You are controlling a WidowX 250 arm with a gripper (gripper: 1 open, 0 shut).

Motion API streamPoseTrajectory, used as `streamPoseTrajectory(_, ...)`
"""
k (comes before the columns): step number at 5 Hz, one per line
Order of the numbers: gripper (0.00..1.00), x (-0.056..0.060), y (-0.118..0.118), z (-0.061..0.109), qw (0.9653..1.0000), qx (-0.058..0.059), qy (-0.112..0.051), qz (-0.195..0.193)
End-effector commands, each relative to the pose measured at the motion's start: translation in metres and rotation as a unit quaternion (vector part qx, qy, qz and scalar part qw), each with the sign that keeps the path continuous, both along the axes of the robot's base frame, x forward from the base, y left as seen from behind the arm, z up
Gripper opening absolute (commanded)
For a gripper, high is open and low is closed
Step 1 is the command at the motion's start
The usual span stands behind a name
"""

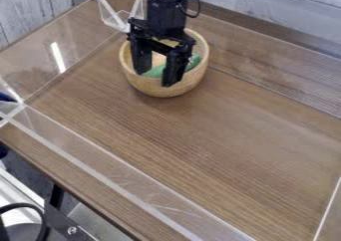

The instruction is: Remove the green block from inside the brown bowl and put it on the table

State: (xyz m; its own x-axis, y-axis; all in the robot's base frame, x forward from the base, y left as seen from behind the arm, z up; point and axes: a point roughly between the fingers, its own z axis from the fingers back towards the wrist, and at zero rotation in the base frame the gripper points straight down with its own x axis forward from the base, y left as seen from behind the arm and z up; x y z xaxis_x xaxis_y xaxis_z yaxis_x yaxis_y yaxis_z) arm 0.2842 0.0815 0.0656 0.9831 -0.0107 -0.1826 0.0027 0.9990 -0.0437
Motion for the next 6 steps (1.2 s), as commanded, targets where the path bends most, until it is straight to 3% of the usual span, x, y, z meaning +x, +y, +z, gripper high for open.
streamPoseTrajectory(1,1.00,0.006,-0.001,0.017,0.9997,0.007,-0.019,0.014)
streamPoseTrajectory(2,1.00,0.005,-0.009,0.029,0.9994,0.010,-0.018,0.028)
streamPoseTrajectory(4,1.00,0.015,0.001,0.045,0.9982,-0.005,-0.030,0.051)
streamPoseTrajectory(6,1.00,0.015,0.005,0.029,0.9982,-0.032,-0.050,-0.001)
